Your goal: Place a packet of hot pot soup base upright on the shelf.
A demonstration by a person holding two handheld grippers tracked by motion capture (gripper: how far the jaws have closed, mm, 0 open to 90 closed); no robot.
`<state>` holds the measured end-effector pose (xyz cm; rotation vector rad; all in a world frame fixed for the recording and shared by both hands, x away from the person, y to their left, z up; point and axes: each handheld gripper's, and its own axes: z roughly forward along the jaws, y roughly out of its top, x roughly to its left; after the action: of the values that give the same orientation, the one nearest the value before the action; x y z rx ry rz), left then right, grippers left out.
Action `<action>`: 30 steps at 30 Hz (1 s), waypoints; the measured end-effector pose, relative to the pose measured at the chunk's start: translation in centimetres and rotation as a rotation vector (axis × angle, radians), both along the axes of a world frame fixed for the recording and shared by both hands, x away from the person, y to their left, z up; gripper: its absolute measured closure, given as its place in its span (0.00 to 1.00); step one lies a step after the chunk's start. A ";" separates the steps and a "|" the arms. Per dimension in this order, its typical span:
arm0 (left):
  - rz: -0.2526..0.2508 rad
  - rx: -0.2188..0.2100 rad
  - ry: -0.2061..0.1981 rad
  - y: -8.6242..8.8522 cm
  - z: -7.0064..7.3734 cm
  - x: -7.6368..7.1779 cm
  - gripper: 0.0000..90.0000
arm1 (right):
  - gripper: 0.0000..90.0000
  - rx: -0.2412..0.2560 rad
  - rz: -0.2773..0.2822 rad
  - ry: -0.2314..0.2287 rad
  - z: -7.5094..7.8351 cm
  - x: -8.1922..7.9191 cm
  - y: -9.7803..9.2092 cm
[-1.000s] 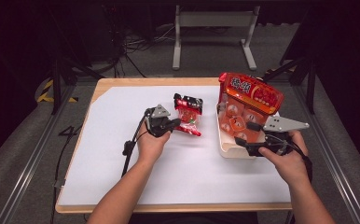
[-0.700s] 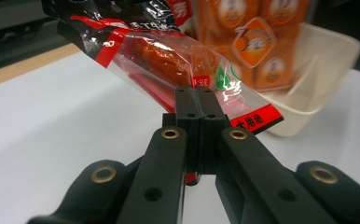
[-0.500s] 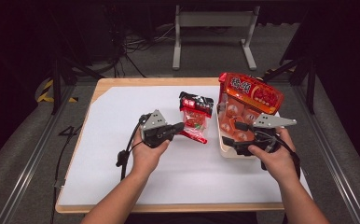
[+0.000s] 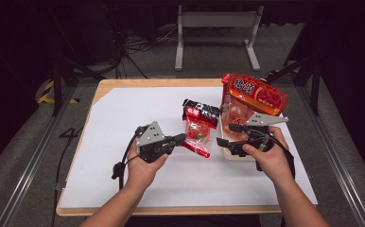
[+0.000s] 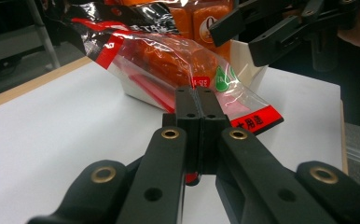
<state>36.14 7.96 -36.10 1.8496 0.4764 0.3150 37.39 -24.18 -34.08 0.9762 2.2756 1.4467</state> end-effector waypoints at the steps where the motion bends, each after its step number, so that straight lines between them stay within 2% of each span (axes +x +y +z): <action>1: -0.007 0.004 -0.007 0.0 0.0 -0.1 1.00 | 0.26 0.004 0.005 0.004 0.0 0.0 0.1; 4: -0.023 -0.006 -0.024 0.1 0.0 -0.5 1.00 | 0.26 0.030 0.030 0.026 -0.2 0.1 0.4; 7: -0.038 -0.011 -0.023 0.1 0.0 -0.8 1.00 | 0.26 0.048 0.046 0.038 -0.2 0.1 0.5; 8: -0.050 -0.019 -0.035 0.1 0.0 -0.9 1.00 | 0.25 0.079 0.088 0.051 -0.2 0.1 0.6; 9: -0.060 -0.022 -0.047 0.1 0.0 -1.1 1.00 | 0.25 0.087 0.100 0.055 -0.2 0.1 0.6; 17: -0.108 -0.020 -0.079 -0.5 0.0 -1.6 1.00 | 0.22 0.111 0.161 0.075 -0.3 0.1 1.1; 20: -0.115 -0.022 -0.083 -0.5 -0.1 -1.7 1.00 | 0.22 0.117 0.175 0.081 -0.3 0.1 1.2; 23: -0.140 -0.022 -0.089 -0.7 -0.2 -1.7 1.00 | 0.22 0.114 0.180 0.068 -0.3 0.1 1.3; 26: -0.168 0.000 -0.106 -1.0 -0.4 -1.8 1.00 | 0.23 0.113 0.175 0.061 -0.3 0.1 1.4; 30: -0.191 0.028 -0.119 -1.4 -0.6 -1.9 1.00 | 0.31 0.101 0.169 0.061 -0.3 0.0 1.3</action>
<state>34.21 6.53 -36.71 1.8751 0.2132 0.3012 37.35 -22.89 -34.33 0.8857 2.3999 1.6352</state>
